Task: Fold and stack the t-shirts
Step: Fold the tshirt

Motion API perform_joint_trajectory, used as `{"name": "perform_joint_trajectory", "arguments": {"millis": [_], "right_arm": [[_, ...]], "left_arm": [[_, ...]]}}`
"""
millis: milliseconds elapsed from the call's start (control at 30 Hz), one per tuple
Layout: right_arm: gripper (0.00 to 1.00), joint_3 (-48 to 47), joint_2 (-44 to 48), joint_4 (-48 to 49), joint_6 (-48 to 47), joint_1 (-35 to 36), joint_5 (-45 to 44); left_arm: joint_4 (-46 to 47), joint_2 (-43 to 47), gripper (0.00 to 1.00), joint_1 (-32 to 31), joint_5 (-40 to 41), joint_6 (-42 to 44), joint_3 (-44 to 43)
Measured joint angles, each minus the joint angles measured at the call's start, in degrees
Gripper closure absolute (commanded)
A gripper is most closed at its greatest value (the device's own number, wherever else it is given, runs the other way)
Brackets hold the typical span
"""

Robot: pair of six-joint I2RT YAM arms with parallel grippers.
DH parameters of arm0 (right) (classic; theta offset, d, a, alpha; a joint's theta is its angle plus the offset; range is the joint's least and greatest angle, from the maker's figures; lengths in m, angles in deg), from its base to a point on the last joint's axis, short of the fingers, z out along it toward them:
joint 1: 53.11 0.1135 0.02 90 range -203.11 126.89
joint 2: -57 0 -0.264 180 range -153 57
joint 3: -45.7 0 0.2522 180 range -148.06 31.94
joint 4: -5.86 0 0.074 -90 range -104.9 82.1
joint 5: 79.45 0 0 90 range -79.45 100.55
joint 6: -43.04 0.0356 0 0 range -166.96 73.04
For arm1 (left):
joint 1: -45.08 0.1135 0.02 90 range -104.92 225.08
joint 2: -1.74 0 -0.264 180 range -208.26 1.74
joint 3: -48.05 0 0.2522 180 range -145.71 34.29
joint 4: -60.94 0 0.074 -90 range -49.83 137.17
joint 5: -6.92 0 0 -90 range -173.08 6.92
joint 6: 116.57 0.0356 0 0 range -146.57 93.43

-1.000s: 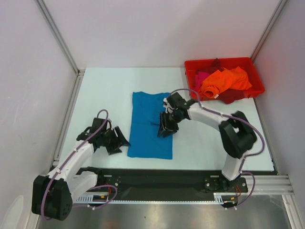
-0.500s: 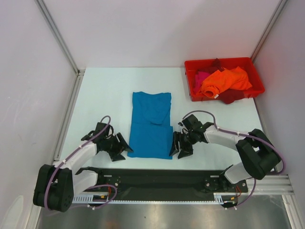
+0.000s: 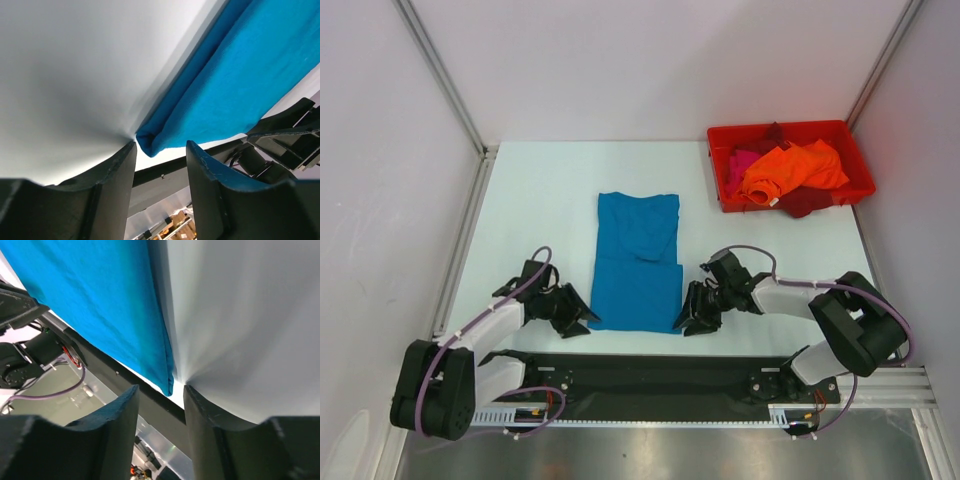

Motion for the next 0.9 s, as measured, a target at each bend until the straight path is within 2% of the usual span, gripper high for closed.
{"name": "perform_joint_trajectory", "arguments": {"millis": [267, 600, 667, 833, 900], "right_arm": [[0.58, 1.8, -0.1, 4.0, 3.6, 0.0, -0.2], [0.59, 3.0, -0.7, 8.2, 5.9, 0.0, 0.0], [0.59, 3.0, -1.0, 8.6, 6.0, 0.0, 0.0], [0.65, 3.1, -2.1, 10.1, 6.6, 0.0, 0.5], [0.74, 3.1, -2.6, 10.6, 6.8, 0.0, 0.7]], "left_arm": [[0.1, 1.0, 0.60, 0.0, 0.6, -1.1, 1.0], [-0.5, 3.3, 0.60, 0.0, 2.3, -2.1, 1.8], [-0.5, 3.4, 0.64, 0.0, 2.4, -2.5, 1.9], [-0.7, 3.0, 0.68, 0.0, 2.9, -2.7, 1.9], [-0.6, 2.8, 0.72, 0.0, 2.9, -2.7, 1.9]]}}
